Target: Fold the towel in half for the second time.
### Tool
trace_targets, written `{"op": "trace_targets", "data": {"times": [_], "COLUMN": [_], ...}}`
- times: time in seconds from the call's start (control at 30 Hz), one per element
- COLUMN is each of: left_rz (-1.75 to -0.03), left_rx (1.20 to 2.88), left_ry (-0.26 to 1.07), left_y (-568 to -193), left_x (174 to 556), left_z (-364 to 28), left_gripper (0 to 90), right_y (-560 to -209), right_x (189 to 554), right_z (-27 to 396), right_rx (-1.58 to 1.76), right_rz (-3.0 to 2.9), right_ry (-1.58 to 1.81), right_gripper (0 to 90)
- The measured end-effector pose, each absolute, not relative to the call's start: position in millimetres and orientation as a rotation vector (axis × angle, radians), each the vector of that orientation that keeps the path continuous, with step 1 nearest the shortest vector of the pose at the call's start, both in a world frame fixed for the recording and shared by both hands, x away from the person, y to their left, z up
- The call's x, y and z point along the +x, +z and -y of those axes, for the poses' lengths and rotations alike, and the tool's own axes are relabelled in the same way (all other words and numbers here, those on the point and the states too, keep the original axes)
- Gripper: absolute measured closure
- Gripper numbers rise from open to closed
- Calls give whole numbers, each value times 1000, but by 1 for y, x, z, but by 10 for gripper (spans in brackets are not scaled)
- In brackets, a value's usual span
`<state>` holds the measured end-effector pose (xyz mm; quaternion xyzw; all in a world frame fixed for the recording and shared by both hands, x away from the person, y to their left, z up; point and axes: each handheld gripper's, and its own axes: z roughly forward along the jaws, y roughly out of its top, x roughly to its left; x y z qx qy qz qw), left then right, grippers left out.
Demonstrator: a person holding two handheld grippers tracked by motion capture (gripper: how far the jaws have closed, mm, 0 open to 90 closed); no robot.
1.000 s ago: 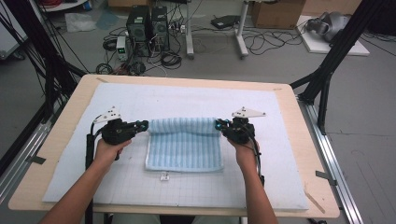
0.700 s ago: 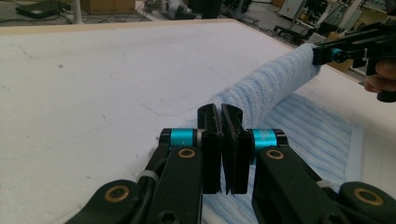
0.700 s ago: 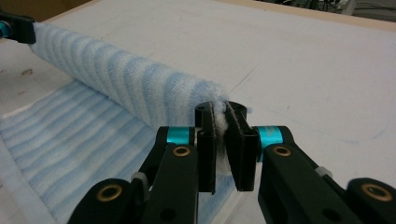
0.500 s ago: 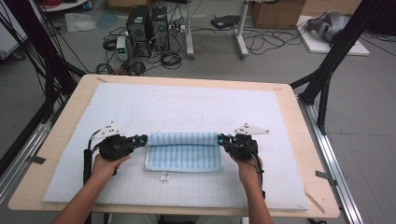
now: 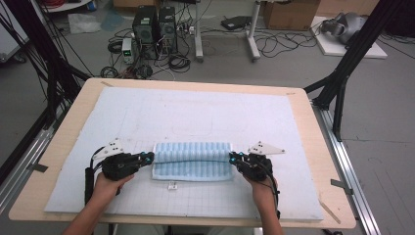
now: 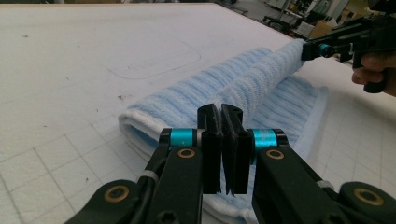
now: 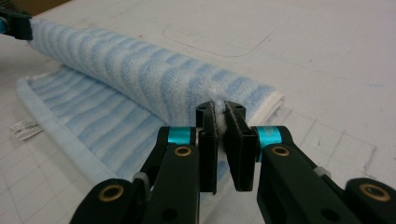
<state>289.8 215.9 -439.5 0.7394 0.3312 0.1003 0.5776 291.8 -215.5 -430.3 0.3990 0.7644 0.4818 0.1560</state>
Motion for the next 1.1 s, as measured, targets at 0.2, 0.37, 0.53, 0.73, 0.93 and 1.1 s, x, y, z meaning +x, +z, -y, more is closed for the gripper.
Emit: {"op": "trace_targets", "data": {"times": [0.2,0.37,0.53,0.73,0.93,1.1], "left_rz": [-750,-736,-726,-715,-774,-767], "left_rx": [1763,1783,1815,1822,1722,1749], "left_ry": [202,177,143,103,152,171], "left_y": [-443,-447,-449,-450,-436,-431], "left_x": [282,276,272,268,275,284], "left_z": [-218,-216,-217,-220,-229,-212], "left_gripper": [862,862,861,822,608,601], "right_y": [-432,-433,-436,-437,-422,-416], "right_x": [278,269,263,256,255,266], "right_z": [217,219,220,220,230,217], "right_rx": [1120,1102,1090,1072,1151,1138], "right_rz": [-2209,-2222,-2256,-2301,-2157,-2142], "right_ry": [1380,1359,1332,1282,1440,1426], "right_gripper": [836,836,837,787,484,488]}}
